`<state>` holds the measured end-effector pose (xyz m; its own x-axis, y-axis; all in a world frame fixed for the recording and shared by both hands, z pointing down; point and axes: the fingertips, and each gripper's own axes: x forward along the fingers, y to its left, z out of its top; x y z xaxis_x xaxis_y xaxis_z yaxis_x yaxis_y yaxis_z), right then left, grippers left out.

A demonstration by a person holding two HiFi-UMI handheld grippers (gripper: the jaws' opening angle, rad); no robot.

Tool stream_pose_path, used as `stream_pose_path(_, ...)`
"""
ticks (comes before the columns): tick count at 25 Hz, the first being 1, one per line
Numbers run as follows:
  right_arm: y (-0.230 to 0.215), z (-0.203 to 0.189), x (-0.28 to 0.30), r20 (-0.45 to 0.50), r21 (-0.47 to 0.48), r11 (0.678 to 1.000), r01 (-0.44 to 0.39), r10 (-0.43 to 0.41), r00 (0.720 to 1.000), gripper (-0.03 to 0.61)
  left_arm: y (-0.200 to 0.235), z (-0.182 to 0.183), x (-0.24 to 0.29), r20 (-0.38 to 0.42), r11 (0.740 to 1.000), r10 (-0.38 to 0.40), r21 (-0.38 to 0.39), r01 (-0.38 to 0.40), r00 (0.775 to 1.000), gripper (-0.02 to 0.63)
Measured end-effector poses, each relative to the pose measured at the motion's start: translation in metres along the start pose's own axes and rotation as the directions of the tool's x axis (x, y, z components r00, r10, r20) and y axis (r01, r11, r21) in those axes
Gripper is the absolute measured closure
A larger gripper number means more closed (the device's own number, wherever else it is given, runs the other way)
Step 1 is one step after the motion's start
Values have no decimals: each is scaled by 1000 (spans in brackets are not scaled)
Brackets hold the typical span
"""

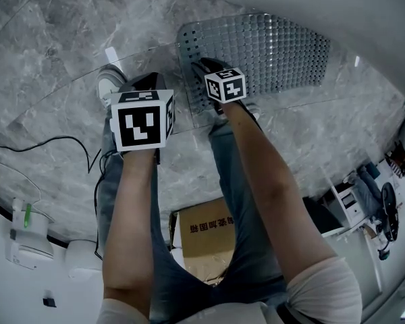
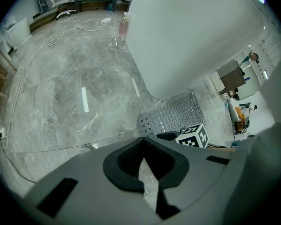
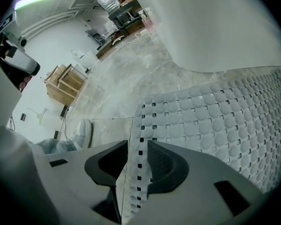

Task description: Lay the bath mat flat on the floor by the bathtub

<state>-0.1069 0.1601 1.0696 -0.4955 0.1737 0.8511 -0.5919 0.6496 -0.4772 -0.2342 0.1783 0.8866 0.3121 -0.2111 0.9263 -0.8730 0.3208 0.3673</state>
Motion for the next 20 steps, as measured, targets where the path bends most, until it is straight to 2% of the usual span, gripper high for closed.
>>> stream_pose_path(3, -3, -5, -15, -53, 13, 1000, 5, -5, 999, 441, -3, 8, -2, 15, 1000, -5, -4, 5, 1000, 597)
stream_pose_path(6, 0, -4, -37, -70, 6, 1000, 8, -8, 998, 494, -10, 17, -10, 42, 1000, -7, 9, 6, 999, 597)
stream_pose_path(10, 12, 1, -70, -60, 8, 999, -38, 38, 997, 552, -28, 15, -24, 40, 996, -20, 84, 17, 999, 597)
stream_pose_path(12, 11, 7, -91, -46, 13, 999, -41, 41, 998, 552, -37, 13, -33, 42, 992, -16, 127, 10, 999, 597)
stream_pose_path(17, 12, 31, -151, 33, 63, 997, -53, 51, 998, 553, -56, -5, -54, 12, 990, -23, 143, 21, 1000, 597)
stream_pose_path(20, 16, 42, -195, 70, 64, 996, -60, 56, 996, 553, -74, -11, -73, -10, 982, -29, 185, 31, 1000, 597)
